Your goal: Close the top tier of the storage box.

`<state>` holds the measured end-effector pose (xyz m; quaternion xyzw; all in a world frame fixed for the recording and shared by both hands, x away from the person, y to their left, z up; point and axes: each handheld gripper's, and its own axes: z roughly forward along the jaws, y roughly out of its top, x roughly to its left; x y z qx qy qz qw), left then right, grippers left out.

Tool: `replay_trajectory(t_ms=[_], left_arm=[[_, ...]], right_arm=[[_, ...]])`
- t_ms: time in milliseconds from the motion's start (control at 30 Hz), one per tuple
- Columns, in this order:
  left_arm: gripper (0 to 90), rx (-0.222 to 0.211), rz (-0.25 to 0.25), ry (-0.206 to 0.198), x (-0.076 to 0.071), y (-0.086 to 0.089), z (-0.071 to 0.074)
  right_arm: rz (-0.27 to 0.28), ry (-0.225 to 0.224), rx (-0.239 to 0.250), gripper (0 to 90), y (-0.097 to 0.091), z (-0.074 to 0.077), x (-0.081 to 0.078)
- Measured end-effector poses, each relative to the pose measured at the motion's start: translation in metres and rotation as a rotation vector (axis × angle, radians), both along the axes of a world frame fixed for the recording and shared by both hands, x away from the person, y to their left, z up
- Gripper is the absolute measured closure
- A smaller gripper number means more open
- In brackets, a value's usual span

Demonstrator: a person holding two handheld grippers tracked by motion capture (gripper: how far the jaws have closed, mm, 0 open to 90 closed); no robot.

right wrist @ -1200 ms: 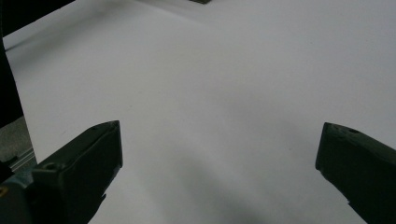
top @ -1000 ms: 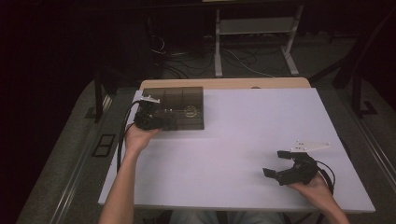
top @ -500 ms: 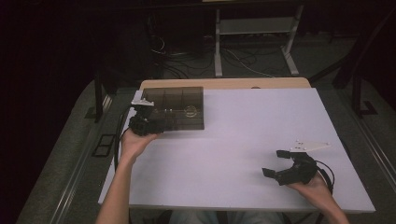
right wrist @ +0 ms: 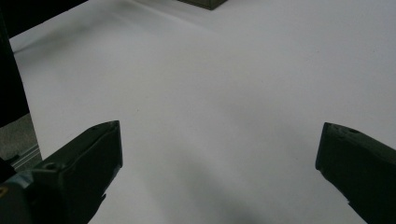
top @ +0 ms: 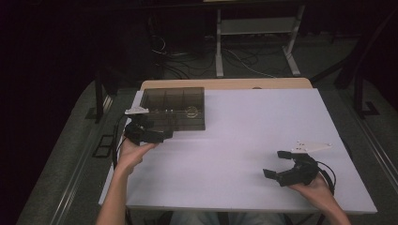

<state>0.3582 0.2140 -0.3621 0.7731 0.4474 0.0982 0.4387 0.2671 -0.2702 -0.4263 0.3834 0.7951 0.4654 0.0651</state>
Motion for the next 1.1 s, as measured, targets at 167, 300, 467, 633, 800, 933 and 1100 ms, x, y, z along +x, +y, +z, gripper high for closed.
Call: replay_trajectory(t_ms=[167, 300, 467, 633, 800, 933, 1100], left_arm=[[0.0, -0.013, 0.012, -0.031, -0.009, 0.000, 0.003], [0.0, -0.036, 0.028, -0.059, -0.018, 0.000, 0.003], [0.0, -0.054, 0.031, -0.089, -0.029, -0.002, 0.000], [0.0, -0.051, 0.012, -0.104, -0.039, -0.006, -0.006], [0.0, -0.051, -0.019, -0.112, -0.050, -0.013, -0.011], [0.0, -0.054, -0.042, -0.124, -0.058, -0.018, -0.013], [0.0, -0.050, -0.060, -0.131, -0.065, -0.021, -0.014]], right_arm=[[0.002, 0.000, 0.003, 0.0, 0.000, 0.000, 0.000], [0.004, -0.001, -0.001, 0.1, 0.001, 0.001, -0.001], [0.003, -0.001, 0.001, 0.1, 0.001, 0.001, -0.001], [0.006, 0.000, -0.001, 0.0, 0.001, 0.001, -0.001], [0.009, -0.002, -0.004, 0.1, 0.002, 0.000, -0.001], [0.011, -0.003, -0.007, 0.0, 0.002, 0.000, -0.001], [0.012, -0.002, -0.006, 0.0, 0.002, 0.000, -0.002]])
